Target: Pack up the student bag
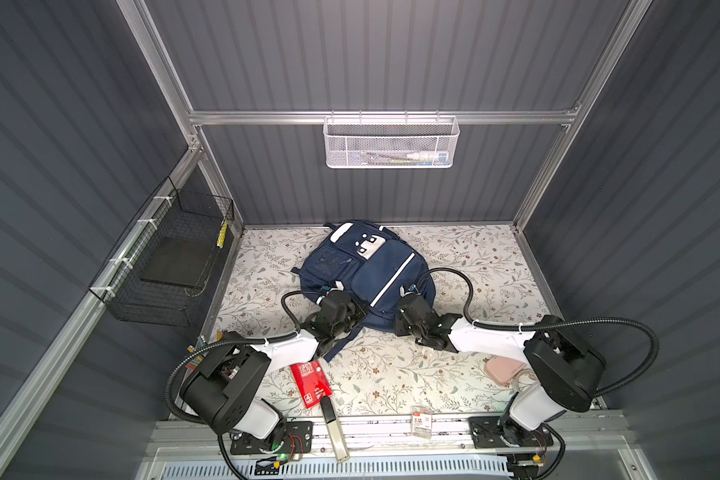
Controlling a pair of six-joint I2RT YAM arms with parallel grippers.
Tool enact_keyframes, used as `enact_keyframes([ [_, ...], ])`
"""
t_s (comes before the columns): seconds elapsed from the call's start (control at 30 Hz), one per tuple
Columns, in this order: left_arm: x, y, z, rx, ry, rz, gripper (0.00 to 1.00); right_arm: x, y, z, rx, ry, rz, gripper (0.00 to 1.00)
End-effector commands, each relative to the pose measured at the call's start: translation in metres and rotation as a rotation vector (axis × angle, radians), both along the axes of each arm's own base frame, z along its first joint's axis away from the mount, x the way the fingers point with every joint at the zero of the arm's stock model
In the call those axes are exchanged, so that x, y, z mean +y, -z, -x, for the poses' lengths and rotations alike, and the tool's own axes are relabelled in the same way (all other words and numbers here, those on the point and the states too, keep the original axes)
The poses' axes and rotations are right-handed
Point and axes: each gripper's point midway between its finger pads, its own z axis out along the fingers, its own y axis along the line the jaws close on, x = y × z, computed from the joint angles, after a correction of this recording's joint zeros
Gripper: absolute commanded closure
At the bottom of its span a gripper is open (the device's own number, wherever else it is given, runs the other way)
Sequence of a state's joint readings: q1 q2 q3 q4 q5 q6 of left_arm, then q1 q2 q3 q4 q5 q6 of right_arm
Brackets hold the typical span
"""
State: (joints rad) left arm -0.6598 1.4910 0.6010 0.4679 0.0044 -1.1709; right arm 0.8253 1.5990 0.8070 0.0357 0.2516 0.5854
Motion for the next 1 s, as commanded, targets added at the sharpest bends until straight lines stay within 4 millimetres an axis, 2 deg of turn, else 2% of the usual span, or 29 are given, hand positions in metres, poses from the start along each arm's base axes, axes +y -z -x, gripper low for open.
enact_keyframes([
  [0.0, -0.001, -0.03, -0.006, -0.074, 0.001, -0.003, 1.0, -0.009, -0.022, -0.006, -0.054, 0.027, 0.01, 1.0],
  [0.13, 0.006, -0.045, -0.003, -0.093, -0.011, -0.017, 1.0, -0.034, -0.025, -0.002, -0.062, 0.043, 0.049, 1.0],
  [0.33, 0.007, -0.049, 0.005, -0.082, 0.01, -0.002, 1.0, -0.059, -0.025, -0.012, -0.05, 0.02, 0.064, 1.0],
  [0.43, 0.01, -0.043, 0.009, -0.066, 0.013, -0.025, 1.0, -0.066, -0.035, -0.019, -0.069, 0.017, 0.067, 1.0],
  [0.6, 0.013, -0.033, 0.012, -0.054, 0.009, -0.026, 1.0, -0.058, -0.061, -0.018, -0.095, -0.07, 0.038, 1.0],
  [0.63, 0.011, -0.033, 0.012, -0.054, 0.017, -0.022, 0.91, -0.051, -0.064, -0.014, -0.092, -0.113, 0.019, 1.0],
  [0.7, 0.004, -0.033, 0.012, -0.058, 0.044, -0.002, 0.49, -0.029, -0.074, -0.001, -0.075, -0.218, -0.036, 1.0],
  [0.73, -0.001, -0.033, 0.013, -0.058, 0.055, 0.009, 0.38, -0.019, -0.077, 0.005, -0.071, -0.249, -0.048, 1.0],
  [0.8, -0.01, -0.035, 0.016, -0.057, 0.067, 0.034, 0.23, 0.007, -0.085, 0.02, -0.071, -0.321, -0.063, 1.0],
  [0.83, -0.015, -0.035, 0.018, -0.061, 0.071, 0.043, 0.18, 0.015, -0.088, 0.023, -0.076, -0.336, -0.064, 1.0],
  [0.97, -0.027, -0.035, 0.019, -0.075, 0.083, 0.053, 0.14, 0.043, -0.077, 0.033, -0.015, -0.378, -0.085, 0.98],
])
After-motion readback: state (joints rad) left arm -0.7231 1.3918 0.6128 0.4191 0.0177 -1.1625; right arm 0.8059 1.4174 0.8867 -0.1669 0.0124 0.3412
